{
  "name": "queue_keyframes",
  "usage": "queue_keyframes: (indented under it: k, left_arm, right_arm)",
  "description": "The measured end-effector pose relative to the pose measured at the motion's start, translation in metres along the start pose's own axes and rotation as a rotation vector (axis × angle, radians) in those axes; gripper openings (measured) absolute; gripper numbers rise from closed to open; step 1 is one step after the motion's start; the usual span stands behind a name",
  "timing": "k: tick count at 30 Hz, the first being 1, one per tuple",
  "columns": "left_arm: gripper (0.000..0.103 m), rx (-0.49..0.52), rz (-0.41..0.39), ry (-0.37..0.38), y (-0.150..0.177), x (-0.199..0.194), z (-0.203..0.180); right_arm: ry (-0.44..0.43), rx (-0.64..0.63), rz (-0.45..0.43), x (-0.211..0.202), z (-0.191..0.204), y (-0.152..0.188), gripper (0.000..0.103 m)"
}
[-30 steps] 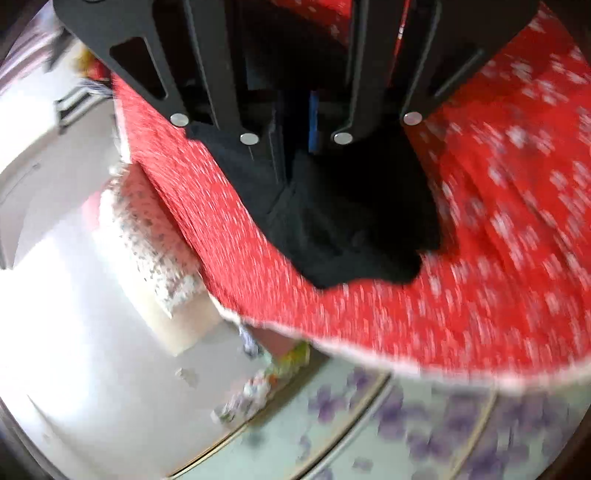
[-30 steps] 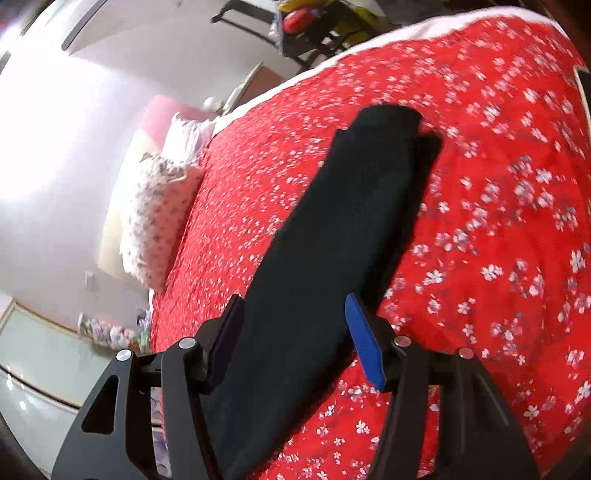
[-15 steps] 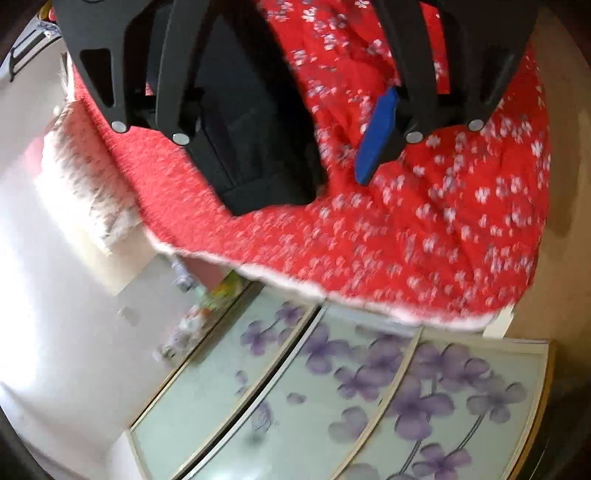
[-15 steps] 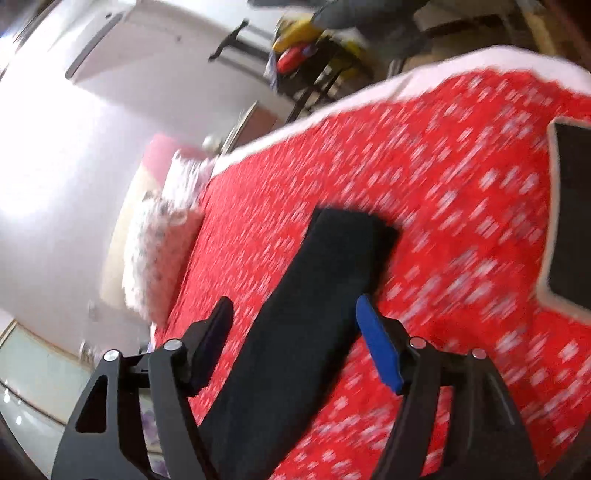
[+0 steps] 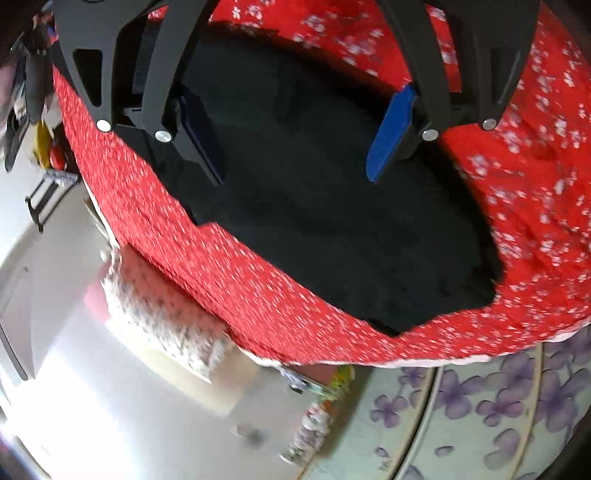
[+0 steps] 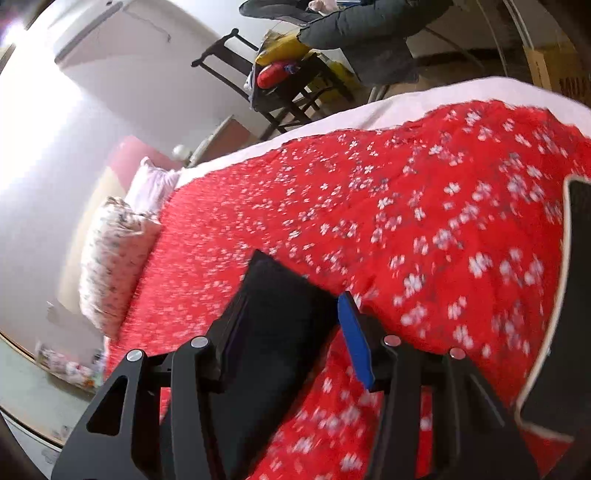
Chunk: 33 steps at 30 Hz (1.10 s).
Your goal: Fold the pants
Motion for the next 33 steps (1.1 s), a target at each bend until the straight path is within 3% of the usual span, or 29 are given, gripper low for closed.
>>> queue_keyframes:
  k: [4,9,13,17,21,22,24,29,33]
  left_arm:
    - [0.084,0.048,-0.001,-0.006,0.003,0.007,-0.002]
    - [0.085,0.039,0.015,-0.005,0.007,0.010,-0.008]
    - [0.087,0.038,0.015,0.000,0.008,0.008,-0.012]
    - [0.087,0.043,0.018,0.008,0.009,0.007,-0.013]
    - [0.087,0.038,0.023,0.011,0.009,0.008,-0.013]
    - [0.087,0.034,0.024,0.011,0.009,0.008,-0.012]
    - [0.088,0.034,0.025,0.009,0.010,0.009,-0.013]
    - [0.089,0.038,0.022,0.004,0.011,0.010,-0.015]
    - [0.090,0.045,0.021,0.005,0.011,0.010,-0.016]
  right_arm:
    - [-0.001,-0.064,0.008,0.011,0.006,0.004,0.049]
    - [-0.051,-0.160,-0.022,0.006,0.026,0.006,0.025]
    - [-0.026,-0.277,-0.036,0.005,0.042,0.009,0.023]
    - [0.051,-0.168,0.048,0.017,0.020,0.011,0.024]
    - [0.029,-0.130,0.073,0.020,0.012,0.017,0.025]
    - [0.020,-0.144,0.058,0.019,0.014,0.017,0.020]
    - [-0.016,-0.164,0.027,0.015,0.024,0.016,0.010]
    - [-0.148,-0.288,-0.046,0.000,0.074,0.013,0.008]
    - [-0.491,-0.570,0.007,-0.027,0.158,0.056,0.008]
Point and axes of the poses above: each gripper's, at about its wrist camera, not at the fingertips, and x roughly the way its jaws point, z to its left, y to its underside, the point moved 5 cm from there along x, roughly the way its jaws point, and after that the axes turned 10 degrees about -z, right-handed, at the moved point
